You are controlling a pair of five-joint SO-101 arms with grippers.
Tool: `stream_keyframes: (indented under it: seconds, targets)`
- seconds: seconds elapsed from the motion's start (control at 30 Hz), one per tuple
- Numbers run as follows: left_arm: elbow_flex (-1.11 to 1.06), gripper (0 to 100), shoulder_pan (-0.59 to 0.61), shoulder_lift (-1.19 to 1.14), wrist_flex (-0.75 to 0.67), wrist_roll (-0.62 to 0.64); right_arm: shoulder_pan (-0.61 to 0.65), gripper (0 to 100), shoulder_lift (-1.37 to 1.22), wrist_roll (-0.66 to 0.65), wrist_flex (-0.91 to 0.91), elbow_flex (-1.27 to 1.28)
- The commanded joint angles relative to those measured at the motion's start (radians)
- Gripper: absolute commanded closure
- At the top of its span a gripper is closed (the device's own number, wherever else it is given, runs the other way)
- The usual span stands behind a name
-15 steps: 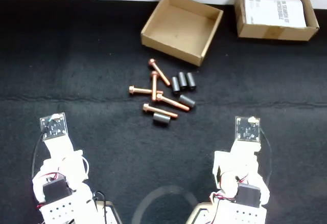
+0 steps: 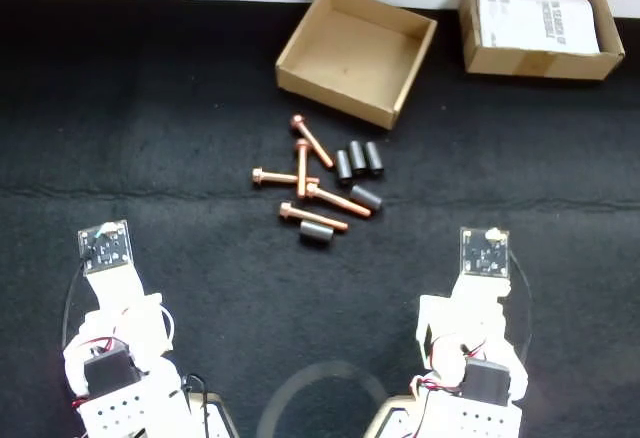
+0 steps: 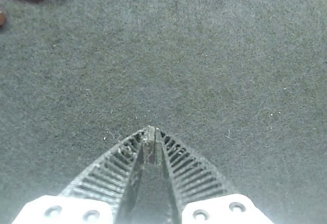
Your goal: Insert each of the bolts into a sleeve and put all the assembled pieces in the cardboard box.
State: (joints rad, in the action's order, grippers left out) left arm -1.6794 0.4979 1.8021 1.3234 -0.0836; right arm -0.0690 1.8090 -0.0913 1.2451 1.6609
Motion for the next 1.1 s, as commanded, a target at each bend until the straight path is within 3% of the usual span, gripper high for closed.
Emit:
stream_keyframes:
  seconds: [0.0, 1.07]
  targets:
    - [-0.016, 99, -0.015, 0.007, 0.005, -0.006, -0.010, 98.5, 0.010, -0.006, -0.010, 0.140]
    - [-0.016, 99, -0.015, 0.007, 0.005, -0.006, 0.035, 98.5, 0.010, -0.008, -0.008, 0.140]
